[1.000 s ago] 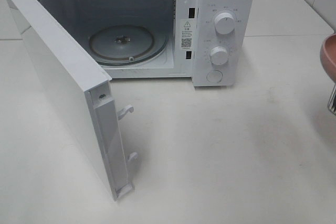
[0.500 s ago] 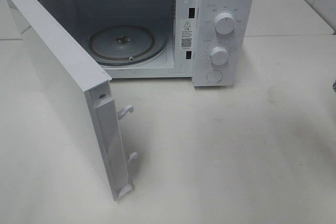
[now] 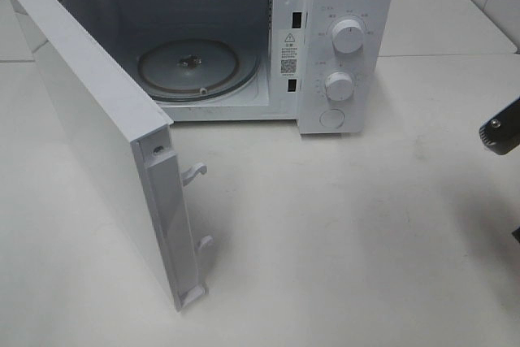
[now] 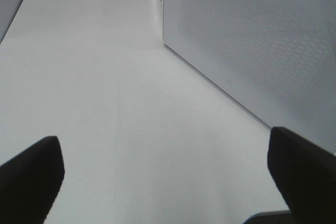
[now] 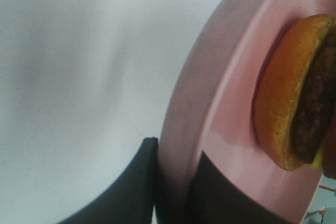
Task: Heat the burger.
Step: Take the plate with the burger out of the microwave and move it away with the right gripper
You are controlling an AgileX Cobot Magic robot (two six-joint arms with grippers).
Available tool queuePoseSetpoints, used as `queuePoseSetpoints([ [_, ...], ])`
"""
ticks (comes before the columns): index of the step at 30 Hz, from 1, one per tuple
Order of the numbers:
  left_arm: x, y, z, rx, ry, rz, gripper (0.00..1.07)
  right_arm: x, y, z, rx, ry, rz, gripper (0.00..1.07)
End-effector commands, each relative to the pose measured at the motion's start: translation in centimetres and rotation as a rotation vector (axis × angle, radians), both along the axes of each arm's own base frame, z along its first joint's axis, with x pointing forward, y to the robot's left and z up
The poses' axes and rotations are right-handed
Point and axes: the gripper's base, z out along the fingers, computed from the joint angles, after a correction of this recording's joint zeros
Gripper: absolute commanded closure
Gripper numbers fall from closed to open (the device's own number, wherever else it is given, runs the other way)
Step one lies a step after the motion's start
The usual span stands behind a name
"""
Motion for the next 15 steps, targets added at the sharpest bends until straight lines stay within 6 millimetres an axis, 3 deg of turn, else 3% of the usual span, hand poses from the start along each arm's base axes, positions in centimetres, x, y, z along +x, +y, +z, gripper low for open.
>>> queuePoseSetpoints([
  [1,0.0,-0.1,0.1,-0.011,-0.018,0.001,0.09,1.0,0.0,-0.6,-0.076,-0.036,-0.036,1.01],
  [15,0.0,-0.1,0.1,-0.011,-0.018,0.001,0.09,2.3,1.4,-5.4,-0.037,0.017,-0.074,1.0],
])
